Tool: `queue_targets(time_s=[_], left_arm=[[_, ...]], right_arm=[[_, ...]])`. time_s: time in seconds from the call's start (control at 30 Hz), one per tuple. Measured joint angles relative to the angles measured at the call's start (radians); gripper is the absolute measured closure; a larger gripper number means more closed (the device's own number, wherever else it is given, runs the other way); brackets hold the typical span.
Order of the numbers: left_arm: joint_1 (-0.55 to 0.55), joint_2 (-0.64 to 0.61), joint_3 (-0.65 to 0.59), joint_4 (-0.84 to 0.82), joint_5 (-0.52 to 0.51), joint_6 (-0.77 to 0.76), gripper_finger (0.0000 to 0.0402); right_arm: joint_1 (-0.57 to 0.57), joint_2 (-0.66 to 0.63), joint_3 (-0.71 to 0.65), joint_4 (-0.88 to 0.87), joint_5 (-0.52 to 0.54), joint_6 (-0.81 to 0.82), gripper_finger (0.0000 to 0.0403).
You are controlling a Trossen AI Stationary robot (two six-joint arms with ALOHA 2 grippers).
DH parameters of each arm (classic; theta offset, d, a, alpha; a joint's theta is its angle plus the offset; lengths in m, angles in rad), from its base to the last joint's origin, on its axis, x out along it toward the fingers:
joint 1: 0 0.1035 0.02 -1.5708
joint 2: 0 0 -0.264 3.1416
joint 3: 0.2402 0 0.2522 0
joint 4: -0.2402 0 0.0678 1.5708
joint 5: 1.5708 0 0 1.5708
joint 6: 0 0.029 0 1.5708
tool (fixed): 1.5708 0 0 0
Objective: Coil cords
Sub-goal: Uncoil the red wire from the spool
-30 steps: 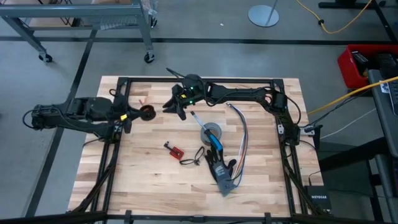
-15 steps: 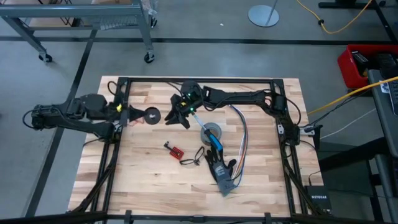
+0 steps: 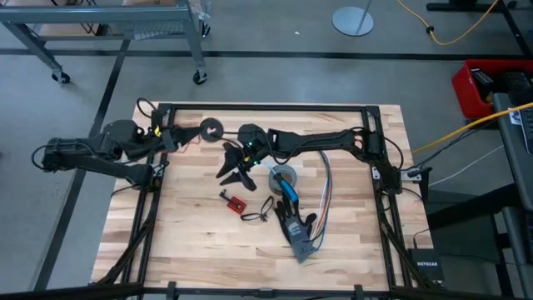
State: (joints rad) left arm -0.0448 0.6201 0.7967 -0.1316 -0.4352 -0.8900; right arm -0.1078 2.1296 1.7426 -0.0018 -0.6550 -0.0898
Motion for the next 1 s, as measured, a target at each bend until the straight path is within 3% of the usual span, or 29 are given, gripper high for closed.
queue_targets(time_s=[0.13,0.37,0.53,0.7,0.8,1.0], left_arm=[[0.000,0.051,0.000,0.133,0.001,0.104,0.0401],[0.000,0.058,0.000,0.147,0.003,0.138,0.0401],[0.000,0.084,0.000,0.154,0.002,0.163,0.0401],[-0.001,0.174,-0.009,0.230,0.007,0.196,0.0402],[0.000,0.245,-0.032,0.372,0.040,0.218,0.0402],[-0.001,0.410,-0.081,0.735,0.158,0.189,0.0402]], right_arm=[[-0.012,-0.023,0.045,-0.080,-0.019,0.002,0.0265],[-0.055,-0.195,0.072,-0.431,-0.001,-0.064,0.0265],[-0.054,-0.339,0.072,-0.635,0.095,-0.141,0.0265],[-0.055,-0.458,0.069,-0.725,0.145,-0.146,0.0265],[-0.044,-0.532,0.045,-0.758,0.259,-0.132,0.0265],[0.013,-0.685,-0.077,-0.815,0.612,-0.077,0.0265]])
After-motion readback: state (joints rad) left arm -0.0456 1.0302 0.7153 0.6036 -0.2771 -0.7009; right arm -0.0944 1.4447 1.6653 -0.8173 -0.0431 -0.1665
